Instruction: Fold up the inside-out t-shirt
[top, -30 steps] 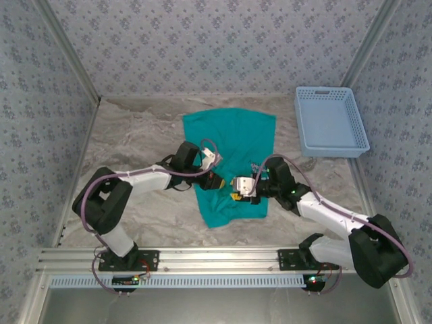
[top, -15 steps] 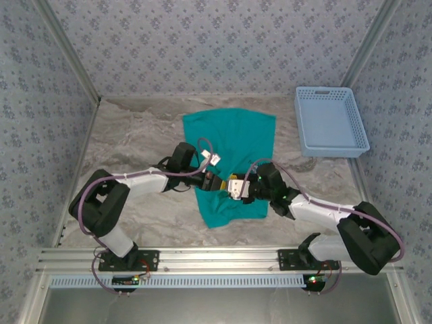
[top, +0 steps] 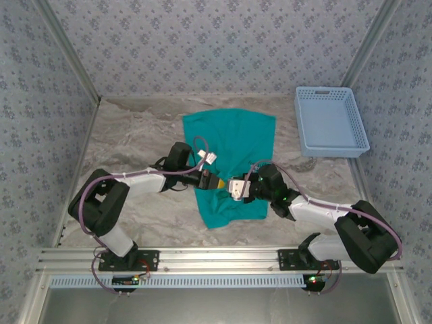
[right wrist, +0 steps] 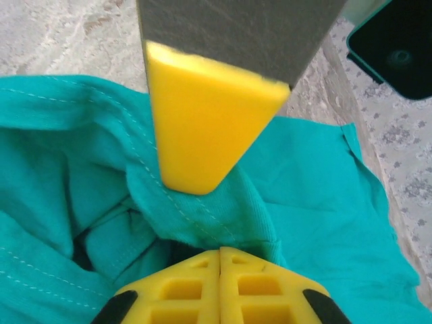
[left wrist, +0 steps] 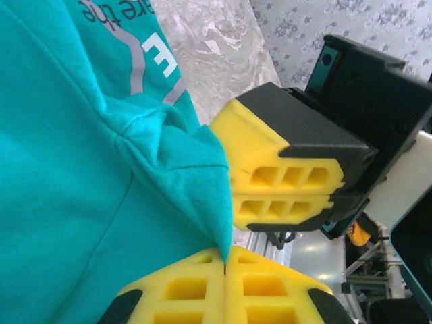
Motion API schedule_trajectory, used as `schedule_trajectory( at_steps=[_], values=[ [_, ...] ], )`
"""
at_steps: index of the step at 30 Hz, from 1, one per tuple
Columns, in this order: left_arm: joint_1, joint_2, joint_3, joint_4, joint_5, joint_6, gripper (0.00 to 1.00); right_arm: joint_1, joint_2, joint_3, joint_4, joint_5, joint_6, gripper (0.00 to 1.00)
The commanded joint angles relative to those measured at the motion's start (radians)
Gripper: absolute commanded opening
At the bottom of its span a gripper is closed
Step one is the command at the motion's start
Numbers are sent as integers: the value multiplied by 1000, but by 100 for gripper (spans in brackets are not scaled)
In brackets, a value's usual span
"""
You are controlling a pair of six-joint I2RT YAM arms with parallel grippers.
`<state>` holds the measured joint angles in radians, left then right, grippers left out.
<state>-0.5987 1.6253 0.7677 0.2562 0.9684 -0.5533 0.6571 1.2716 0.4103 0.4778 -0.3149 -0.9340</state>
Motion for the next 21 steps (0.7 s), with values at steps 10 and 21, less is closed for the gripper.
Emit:
schedule_trajectory(
  at_steps=[10,21],
  values=[
    [6,14,-12,105,97,-103,1,38,120,-2,210,101,9,40],
    [5,24,-20,75,64,-105,1,30,81,-6,189,66,32,4]
  ],
)
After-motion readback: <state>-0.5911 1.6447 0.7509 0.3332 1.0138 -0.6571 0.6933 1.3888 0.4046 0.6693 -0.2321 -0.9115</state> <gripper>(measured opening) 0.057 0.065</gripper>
